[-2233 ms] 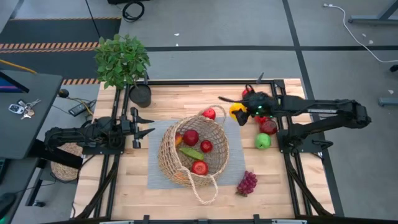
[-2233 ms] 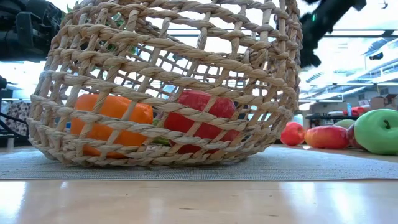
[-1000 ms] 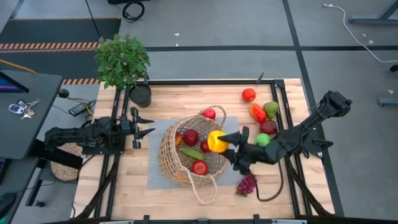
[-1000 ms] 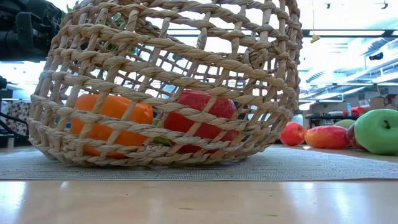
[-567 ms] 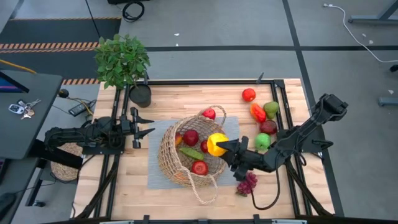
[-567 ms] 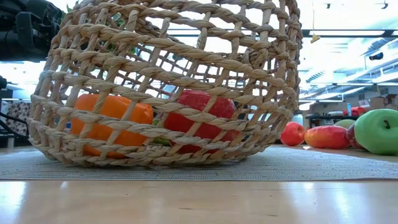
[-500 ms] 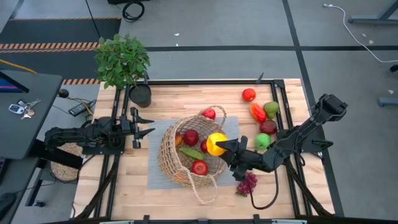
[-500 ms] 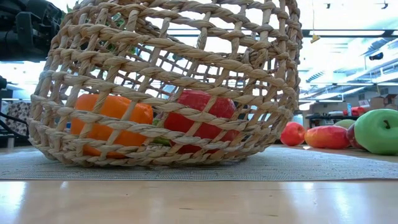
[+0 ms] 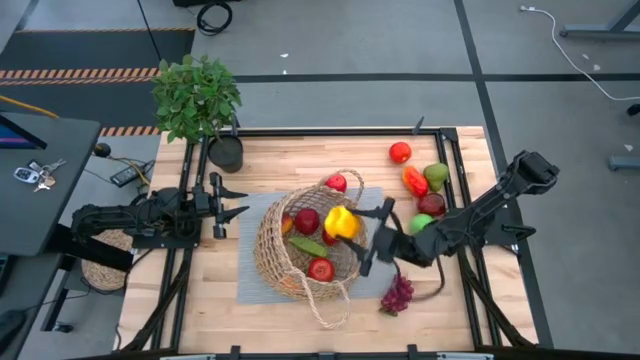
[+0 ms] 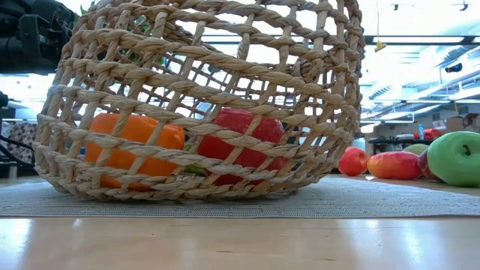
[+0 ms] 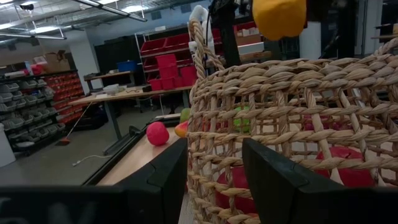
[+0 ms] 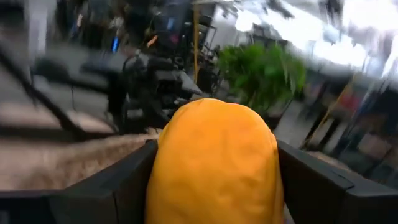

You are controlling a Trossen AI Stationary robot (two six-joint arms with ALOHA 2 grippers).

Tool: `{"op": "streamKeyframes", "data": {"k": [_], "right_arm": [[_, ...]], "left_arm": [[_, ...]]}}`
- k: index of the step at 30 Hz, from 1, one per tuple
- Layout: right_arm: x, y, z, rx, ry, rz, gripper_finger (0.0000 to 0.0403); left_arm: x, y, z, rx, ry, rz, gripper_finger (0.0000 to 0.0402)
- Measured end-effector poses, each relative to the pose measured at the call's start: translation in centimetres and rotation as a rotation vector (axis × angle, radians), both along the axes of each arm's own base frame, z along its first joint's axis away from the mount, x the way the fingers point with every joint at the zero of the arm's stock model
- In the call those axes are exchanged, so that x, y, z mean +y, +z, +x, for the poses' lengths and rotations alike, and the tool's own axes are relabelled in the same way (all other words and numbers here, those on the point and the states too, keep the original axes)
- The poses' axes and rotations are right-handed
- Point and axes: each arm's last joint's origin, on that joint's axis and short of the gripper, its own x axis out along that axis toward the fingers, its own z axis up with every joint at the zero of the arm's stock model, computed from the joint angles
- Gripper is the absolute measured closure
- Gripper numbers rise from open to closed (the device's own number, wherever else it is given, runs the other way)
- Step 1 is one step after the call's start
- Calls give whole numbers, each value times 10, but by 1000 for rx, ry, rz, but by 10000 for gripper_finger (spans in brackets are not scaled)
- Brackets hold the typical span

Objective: Build produce basket
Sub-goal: Put the yellow bell pepper into the brown basket

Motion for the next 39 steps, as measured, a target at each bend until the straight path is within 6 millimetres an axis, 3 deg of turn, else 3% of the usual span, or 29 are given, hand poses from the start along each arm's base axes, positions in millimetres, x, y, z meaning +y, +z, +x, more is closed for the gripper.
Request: {"op": "streamKeyframes", "data": {"k": [8,11,16,25,34,39], "right_arm": [[-19,0,13,-203,128,559,100],[-23,0,16,-221,197,672,100],[-28,-3,19,-181,230,684,100],[-57,-22,34,-54,158,782,100],[-40,-23,98,308,16,703,100],[-36,-16,120,423,97,695,96]], "left_arm": [[0,0,0,0,0,0,241],[0,0,0,0,0,0,241],[0,0,0,0,0,0,241],[0,0,0,0,0,0,241],[0,0,0,-2,0,0,241],[0,0,0,-2,0,0,241]]}}
